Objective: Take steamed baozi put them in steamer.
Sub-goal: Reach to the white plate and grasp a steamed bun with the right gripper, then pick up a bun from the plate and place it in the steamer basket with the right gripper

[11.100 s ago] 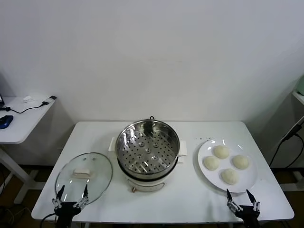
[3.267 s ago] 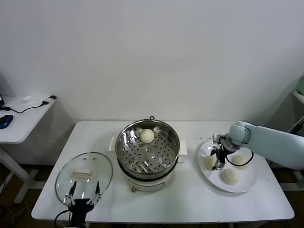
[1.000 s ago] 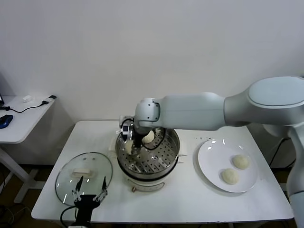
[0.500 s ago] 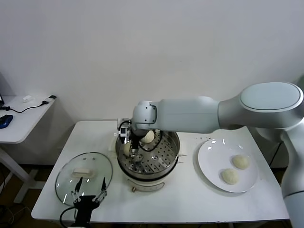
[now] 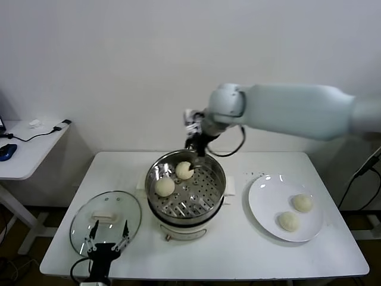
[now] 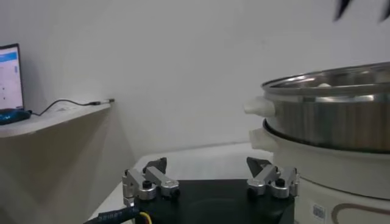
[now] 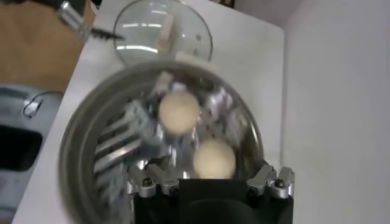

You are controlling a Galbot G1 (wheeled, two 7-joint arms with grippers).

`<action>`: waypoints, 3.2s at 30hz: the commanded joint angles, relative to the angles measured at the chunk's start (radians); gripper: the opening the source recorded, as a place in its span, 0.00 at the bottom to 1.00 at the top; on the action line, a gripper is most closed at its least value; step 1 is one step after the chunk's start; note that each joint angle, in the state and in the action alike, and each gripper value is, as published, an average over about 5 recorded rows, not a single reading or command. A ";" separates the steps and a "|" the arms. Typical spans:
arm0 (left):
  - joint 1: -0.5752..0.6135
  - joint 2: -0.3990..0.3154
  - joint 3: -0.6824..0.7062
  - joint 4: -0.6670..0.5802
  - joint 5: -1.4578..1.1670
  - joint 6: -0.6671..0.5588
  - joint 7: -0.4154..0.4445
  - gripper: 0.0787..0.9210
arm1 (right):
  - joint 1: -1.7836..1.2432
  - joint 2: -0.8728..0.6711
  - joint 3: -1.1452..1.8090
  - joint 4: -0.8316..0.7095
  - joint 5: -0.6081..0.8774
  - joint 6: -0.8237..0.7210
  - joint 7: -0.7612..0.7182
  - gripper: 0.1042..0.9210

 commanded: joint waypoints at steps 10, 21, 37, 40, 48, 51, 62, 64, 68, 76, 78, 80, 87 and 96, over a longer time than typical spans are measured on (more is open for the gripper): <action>-0.012 -0.004 -0.005 0.010 0.000 0.010 0.002 0.88 | -0.098 -0.527 -0.233 0.052 -0.438 0.180 -0.175 0.88; -0.014 -0.009 -0.006 0.030 0.004 0.007 0.000 0.88 | -0.411 -0.518 0.019 -0.028 -0.519 0.127 -0.112 0.88; -0.014 -0.012 0.003 0.039 0.012 0.005 -0.002 0.88 | -0.703 -0.491 0.282 -0.096 -0.590 0.069 -0.019 0.88; -0.014 -0.012 0.004 0.040 0.013 0.005 -0.002 0.88 | -0.731 -0.477 0.302 -0.110 -0.594 0.066 -0.013 0.88; -0.012 -0.012 0.005 0.042 0.015 0.004 -0.003 0.88 | -0.790 -0.435 0.378 -0.140 -0.591 0.061 0.008 0.88; -0.011 -0.014 0.009 0.042 0.018 0.002 -0.003 0.88 | -0.790 -0.423 0.379 -0.147 -0.592 0.062 0.010 0.88; -0.009 -0.020 0.015 0.042 0.029 -0.004 -0.005 0.88 | -0.783 -0.415 0.369 -0.149 -0.594 0.061 -0.014 0.83; -0.008 -0.020 0.016 0.041 0.030 -0.004 -0.005 0.88 | -0.777 -0.421 0.368 -0.143 -0.595 0.062 -0.022 0.78; -0.007 -0.021 0.016 0.041 0.031 -0.005 -0.007 0.88 | -0.745 -0.437 0.368 -0.124 -0.595 0.063 -0.034 0.69; -0.006 -0.023 0.022 0.034 0.036 -0.005 -0.008 0.88 | -0.398 -0.438 0.251 -0.065 -0.612 0.181 -0.173 0.60; -0.005 -0.024 0.026 0.031 0.038 -0.004 -0.008 0.88 | -0.267 -0.400 0.226 -0.063 -0.612 0.246 -0.211 0.60; -0.004 -0.025 0.031 0.027 0.039 -0.003 -0.008 0.88 | -0.155 -0.345 0.212 -0.063 -0.584 0.304 -0.243 0.60; -0.002 -0.024 0.039 0.017 0.040 -0.001 -0.005 0.88 | 0.058 -0.057 0.269 -0.019 -0.458 0.455 -0.291 0.61; 0.011 -0.016 0.019 0.000 0.022 0.000 -0.006 0.88 | -0.010 0.221 0.177 0.192 -0.593 0.624 -0.222 0.61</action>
